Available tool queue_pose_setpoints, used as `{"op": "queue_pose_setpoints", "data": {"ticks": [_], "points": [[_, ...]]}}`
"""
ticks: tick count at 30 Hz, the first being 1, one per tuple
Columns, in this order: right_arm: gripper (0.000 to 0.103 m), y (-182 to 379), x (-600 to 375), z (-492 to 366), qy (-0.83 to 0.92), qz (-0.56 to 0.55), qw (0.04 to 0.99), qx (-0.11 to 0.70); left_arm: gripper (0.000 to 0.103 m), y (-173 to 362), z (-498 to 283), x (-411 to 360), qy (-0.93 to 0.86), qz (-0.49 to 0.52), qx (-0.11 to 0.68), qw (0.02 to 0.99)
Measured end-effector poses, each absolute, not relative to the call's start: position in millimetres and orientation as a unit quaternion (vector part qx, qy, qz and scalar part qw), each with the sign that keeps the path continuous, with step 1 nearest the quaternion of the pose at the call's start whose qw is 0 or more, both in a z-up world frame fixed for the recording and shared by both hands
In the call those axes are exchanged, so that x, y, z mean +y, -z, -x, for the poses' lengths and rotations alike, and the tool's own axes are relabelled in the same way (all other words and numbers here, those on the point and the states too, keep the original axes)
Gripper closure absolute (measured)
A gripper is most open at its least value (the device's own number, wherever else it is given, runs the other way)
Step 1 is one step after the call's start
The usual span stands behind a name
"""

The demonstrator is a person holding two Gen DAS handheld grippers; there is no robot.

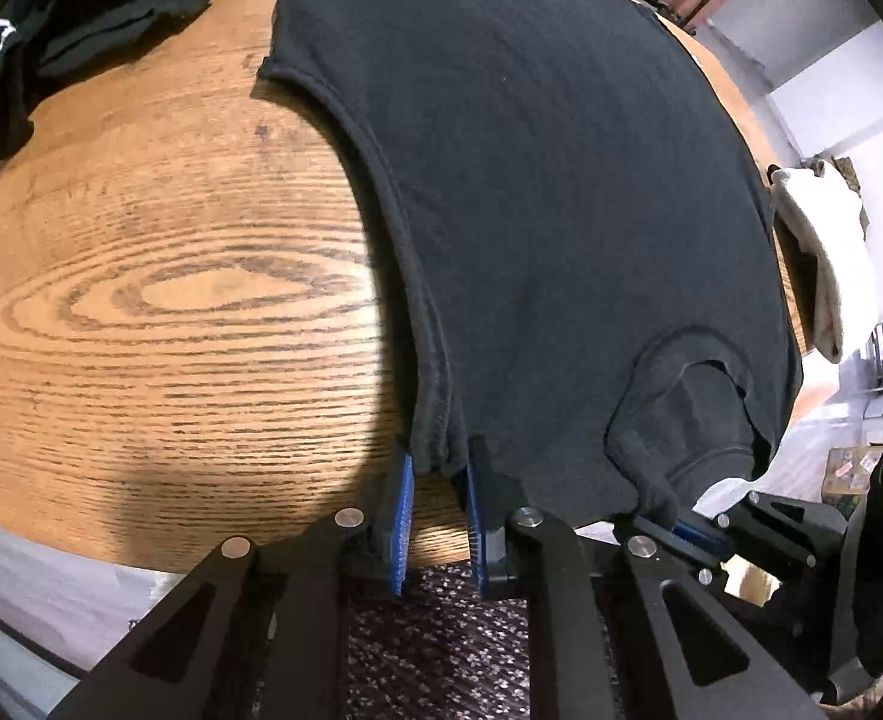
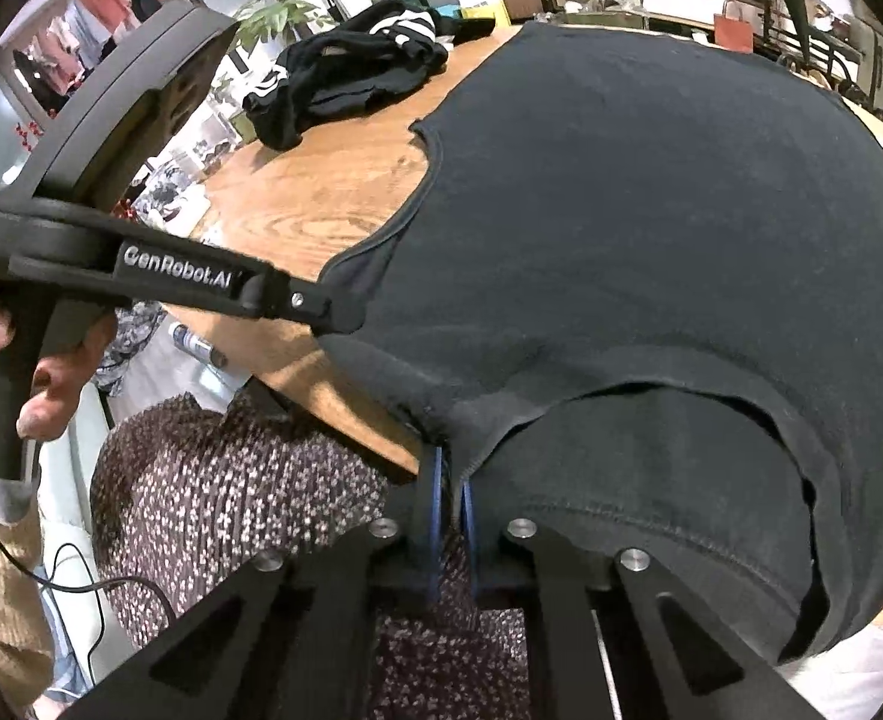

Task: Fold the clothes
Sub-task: 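Grasp the shirt edge with the left gripper while the right gripper grasps beside it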

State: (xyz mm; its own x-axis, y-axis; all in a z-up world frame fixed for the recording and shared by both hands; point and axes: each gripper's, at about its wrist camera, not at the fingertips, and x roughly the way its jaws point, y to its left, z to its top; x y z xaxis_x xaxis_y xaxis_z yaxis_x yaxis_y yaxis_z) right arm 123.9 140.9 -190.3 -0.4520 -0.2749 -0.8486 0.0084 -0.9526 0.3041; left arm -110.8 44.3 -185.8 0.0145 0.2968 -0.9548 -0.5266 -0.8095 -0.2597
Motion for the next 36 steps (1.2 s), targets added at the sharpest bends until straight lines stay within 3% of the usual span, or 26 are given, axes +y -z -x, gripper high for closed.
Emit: {"op": "queue_pose_setpoints", "data": {"ticks": [7,11,13,16,25,30,36], "points": [[0.093,197.7,130.9,-130.1,0.836,-0.530,0.093,-0.106,0.086,189.5,59.2,52.2,-0.697,0.644,0.103,0.298],[0.069,196.2,127.5,-137.2,0.830,-0.535,0.113,-0.109,0.083,190.3,56.4,57.0,-0.698,0.643,0.103,0.298],[0.068,189.8,131.3,-140.0,0.832,-0.531,0.114,-0.115,0.083,191.1,56.0,58.3,-0.699,0.642,0.101,0.298],[0.058,183.0,138.6,-140.0,0.834,-0.526,0.111,-0.126,0.083,191.1,57.2,60.8,-0.698,0.644,0.096,0.299],[0.058,177.7,153.8,-130.6,0.834,-0.516,0.101,-0.165,0.083,190.3,61.1,70.0,-0.695,0.647,0.087,0.302],[0.090,183.2,144.3,-128.4,0.828,-0.525,0.124,-0.154,0.083,192.1,59.1,76.8,-0.698,0.645,0.092,0.298],[0.091,204.6,138.3,-133.2,0.813,-0.550,0.120,-0.145,0.083,197.3,46.5,78.9,-0.696,0.647,0.094,0.298]]}}
